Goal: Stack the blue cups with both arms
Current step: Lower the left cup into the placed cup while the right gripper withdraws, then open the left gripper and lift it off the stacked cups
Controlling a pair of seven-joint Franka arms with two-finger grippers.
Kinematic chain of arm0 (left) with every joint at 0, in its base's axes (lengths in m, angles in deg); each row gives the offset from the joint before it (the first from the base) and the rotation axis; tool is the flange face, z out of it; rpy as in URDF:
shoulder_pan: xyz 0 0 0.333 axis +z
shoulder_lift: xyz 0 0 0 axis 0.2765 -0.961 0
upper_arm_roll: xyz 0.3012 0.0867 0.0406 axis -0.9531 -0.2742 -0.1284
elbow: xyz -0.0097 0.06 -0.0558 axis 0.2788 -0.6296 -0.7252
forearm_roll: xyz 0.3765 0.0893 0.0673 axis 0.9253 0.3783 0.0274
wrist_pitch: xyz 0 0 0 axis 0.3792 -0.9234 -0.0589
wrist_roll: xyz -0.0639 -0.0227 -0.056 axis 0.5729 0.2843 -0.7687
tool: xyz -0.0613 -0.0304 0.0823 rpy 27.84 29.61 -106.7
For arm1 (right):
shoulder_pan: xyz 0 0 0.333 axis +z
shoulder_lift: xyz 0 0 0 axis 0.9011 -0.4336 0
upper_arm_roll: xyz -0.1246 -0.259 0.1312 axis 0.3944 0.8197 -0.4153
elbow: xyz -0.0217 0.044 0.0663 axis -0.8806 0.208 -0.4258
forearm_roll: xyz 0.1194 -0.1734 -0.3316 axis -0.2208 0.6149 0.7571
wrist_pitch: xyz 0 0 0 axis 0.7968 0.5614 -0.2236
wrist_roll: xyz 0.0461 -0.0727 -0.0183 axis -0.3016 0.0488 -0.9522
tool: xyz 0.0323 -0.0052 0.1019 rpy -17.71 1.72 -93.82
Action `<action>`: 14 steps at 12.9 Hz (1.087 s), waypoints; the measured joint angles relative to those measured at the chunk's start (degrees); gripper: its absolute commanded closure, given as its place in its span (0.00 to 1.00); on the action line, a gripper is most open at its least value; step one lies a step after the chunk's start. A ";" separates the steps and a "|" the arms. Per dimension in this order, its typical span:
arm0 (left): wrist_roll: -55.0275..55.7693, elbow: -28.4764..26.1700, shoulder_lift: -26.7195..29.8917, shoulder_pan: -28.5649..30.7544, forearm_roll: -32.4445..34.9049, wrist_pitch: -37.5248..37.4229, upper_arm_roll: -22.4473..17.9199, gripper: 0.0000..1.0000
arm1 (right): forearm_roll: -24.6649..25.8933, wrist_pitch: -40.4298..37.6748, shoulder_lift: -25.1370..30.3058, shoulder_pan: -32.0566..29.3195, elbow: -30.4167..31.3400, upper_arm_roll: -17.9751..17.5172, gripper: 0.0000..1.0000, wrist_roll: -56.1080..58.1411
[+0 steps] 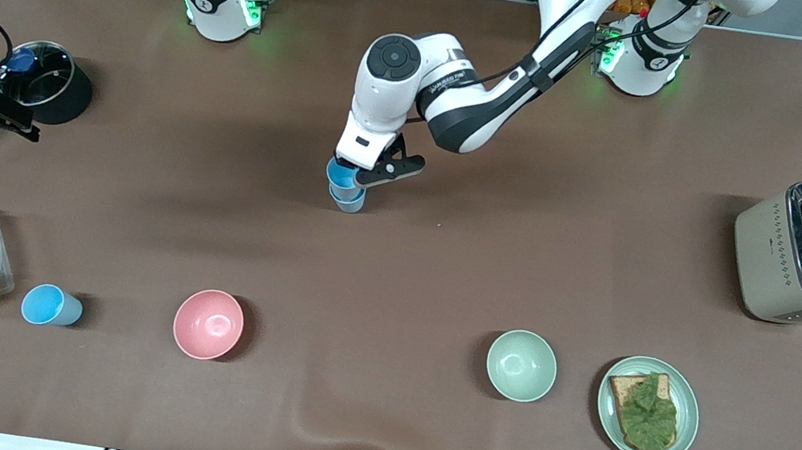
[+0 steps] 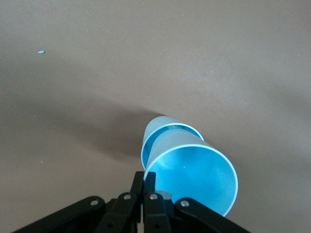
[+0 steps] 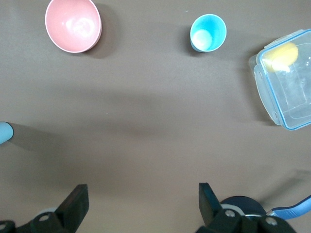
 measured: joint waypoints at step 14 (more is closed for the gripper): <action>-30.06 3.04 19.26 20.74 4.80 -24.22 -1.39 0.00 | 4.93 0.44 -0.01 4.22 -2.49 -0.49 0.00 -0.02</action>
